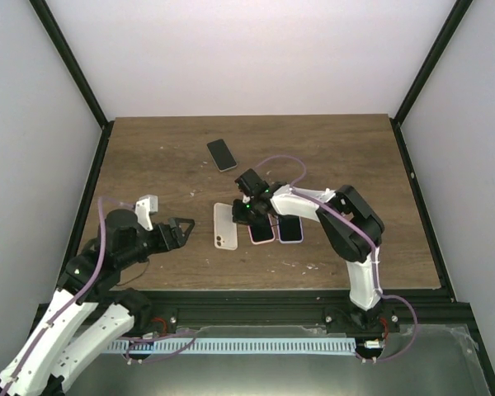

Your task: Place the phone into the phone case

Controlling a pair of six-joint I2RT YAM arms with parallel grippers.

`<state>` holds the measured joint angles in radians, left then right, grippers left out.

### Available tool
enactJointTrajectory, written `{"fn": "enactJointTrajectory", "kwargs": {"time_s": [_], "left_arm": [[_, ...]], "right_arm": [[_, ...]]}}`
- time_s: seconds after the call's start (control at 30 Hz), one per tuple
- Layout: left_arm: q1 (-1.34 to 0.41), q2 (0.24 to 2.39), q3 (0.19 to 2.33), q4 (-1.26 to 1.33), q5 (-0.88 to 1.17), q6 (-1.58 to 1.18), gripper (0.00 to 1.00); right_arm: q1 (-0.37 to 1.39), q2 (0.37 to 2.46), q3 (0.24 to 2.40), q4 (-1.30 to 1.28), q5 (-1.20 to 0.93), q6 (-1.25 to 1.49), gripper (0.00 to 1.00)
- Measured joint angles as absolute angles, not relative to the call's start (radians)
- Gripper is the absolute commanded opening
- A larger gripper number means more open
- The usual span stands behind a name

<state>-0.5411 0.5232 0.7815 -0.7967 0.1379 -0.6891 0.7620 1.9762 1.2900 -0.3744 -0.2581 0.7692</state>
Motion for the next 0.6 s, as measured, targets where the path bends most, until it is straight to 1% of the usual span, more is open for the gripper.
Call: {"fn": "enactJointTrajectory", "kwargs": {"time_s": [0.1,0.3,0.43,0.5,0.53,0.57,0.6], "left_arm": [[-0.541,0.545,0.781,-0.793,0.133,-0.696,0.93],[-0.541,0.584,0.768,-0.76,0.112,-0.7,0.92],[-0.541,0.638,0.749,-0.733,0.078,-0.696,0.91],[-0.541,0.673,0.745,-0.729,0.057,-0.689,0.91],[-0.541,0.697,0.745,-0.723,0.041,-0.682,0.91],[-0.541,0.71,0.745,-0.719,0.027,-0.678,0.91],[-0.541,0.734,0.745,-0.711,0.01,-0.675,0.91]], "right_arm": [[0.772,1.993,1.29,-0.38,-0.257,0.76,0.12],[0.781,1.991,1.294,-0.377,-0.259,0.748,0.32],[0.781,1.972,1.291,-0.375,-0.261,0.743,0.5],[0.781,1.934,1.271,-0.361,-0.26,0.732,0.6],[0.781,1.908,1.253,-0.354,-0.258,0.731,0.64],[0.781,1.879,1.234,-0.345,-0.255,0.728,0.75],[0.781,1.836,1.201,-0.329,-0.248,0.711,0.81]]}}
